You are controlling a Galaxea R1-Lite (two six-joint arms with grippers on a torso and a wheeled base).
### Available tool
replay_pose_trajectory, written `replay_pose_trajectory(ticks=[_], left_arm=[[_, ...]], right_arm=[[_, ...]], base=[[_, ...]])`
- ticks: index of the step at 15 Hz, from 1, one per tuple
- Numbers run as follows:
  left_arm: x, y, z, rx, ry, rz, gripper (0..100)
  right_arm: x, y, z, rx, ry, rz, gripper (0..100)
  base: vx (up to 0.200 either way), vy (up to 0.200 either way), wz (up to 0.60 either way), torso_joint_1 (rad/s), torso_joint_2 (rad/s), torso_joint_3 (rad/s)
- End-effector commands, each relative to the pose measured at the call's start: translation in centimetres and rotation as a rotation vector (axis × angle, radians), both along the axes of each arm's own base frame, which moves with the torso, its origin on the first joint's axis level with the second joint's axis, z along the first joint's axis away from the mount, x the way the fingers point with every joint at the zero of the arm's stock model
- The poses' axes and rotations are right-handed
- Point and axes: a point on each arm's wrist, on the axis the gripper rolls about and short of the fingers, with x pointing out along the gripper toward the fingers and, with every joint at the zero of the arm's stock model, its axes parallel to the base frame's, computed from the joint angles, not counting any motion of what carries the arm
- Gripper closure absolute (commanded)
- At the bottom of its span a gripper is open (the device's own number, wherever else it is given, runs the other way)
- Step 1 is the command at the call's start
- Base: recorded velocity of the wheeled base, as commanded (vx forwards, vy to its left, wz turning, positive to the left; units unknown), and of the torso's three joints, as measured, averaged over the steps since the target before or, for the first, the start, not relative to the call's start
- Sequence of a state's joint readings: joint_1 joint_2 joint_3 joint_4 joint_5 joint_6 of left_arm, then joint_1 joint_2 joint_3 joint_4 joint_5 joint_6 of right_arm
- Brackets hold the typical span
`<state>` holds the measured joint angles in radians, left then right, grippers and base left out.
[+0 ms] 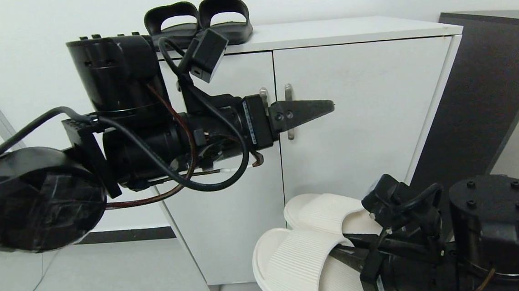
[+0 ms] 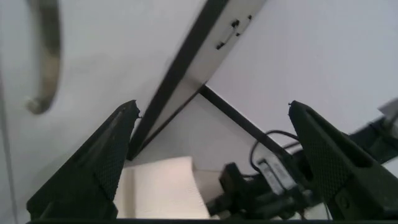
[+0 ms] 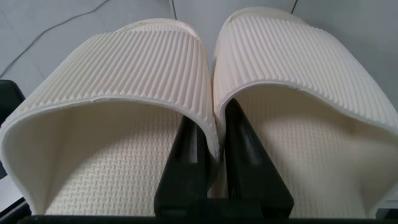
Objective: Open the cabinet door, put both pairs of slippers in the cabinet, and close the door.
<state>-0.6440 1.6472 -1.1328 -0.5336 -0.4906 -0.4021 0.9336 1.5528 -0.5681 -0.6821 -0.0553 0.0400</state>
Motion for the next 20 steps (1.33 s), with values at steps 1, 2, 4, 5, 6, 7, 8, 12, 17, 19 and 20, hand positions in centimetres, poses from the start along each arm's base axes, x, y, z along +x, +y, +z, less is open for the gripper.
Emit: replay_pose_trajectory(ticks=[1, 2, 4, 5, 6, 7, 8, 12, 17, 19, 20], left_arm=[[1.6, -0.1, -0.4, 0.007, 0.005, 0.03, 0], [2.1, 0.2, -0.4, 0.006, 0.001, 0.052, 0], [2.5, 0.2, 0.0, -0.002, -0.01, 0.075, 0], [2.7, 0.2, 0.0, -0.003, -0.011, 0.089, 0], [3.0, 0.1, 0.0, -0.005, -0.012, 0.109, 0], [3.3, 0.0, -0.1, -0.003, -0.013, 0.127, 0], [3.8, -0.3, -0.4, 0.012, -0.024, 0.149, 0], [5.1, -1.0, -0.8, 0.019, -0.025, 0.181, 0], [5.8, -1.5, -0.9, 0.017, -0.024, 0.179, 0], [5.9, -1.5, -0.6, 0.009, -0.028, 0.18, 0], [6.0, -1.6, -0.8, 0.012, -0.025, 0.178, 0]], right_arm=[[0.0, 0.0, 0.0, 0.0, 0.0, 0.001, 100], [0.1, 0.0, -0.1, -0.002, 0.002, -0.001, 100], [0.1, 0.1, -0.1, -0.003, 0.002, -0.001, 100], [0.1, 0.1, -0.1, -0.003, 0.004, -0.001, 100], [0.1, 0.1, -0.1, -0.003, 0.002, -0.001, 100], [0.1, 0.1, -0.1, -0.004, 0.005, -0.001, 100], [0.1, 0.1, -0.2, -0.006, 0.004, -0.001, 100], [0.1, 0.1, -0.2, -0.006, 0.006, -0.001, 100], [0.1, 0.2, -0.3, -0.007, 0.008, 0.0, 100], [0.1, 0.2, -0.3, -0.007, 0.007, -0.001, 100], [0.1, 0.2, -0.3, -0.007, 0.007, -0.001, 100]], base=[[0.0, 0.0, 0.0, 0.0, 0.0, 0.0], [0.0, 0.0, 0.0, 0.0, 0.0, 0.0], [0.0, 0.0, 0.0, 0.0, 0.0, 0.0], [0.0, 0.0, 0.0, 0.0, 0.0, 0.0], [0.0, 0.0, 0.0, 0.0, 0.0, 0.0], [0.0, 0.0, 0.0, 0.0, 0.0, 0.0], [0.0, 0.0, 0.0, 0.0, 0.0, 0.0], [0.0, 0.0, 0.0, 0.0, 0.0, 0.0], [0.0, 0.0, 0.0, 0.0, 0.0, 0.0], [0.0, 0.0, 0.0, 0.0, 0.0, 0.0], [0.0, 0.0, 0.0, 0.0, 0.0, 0.0]])
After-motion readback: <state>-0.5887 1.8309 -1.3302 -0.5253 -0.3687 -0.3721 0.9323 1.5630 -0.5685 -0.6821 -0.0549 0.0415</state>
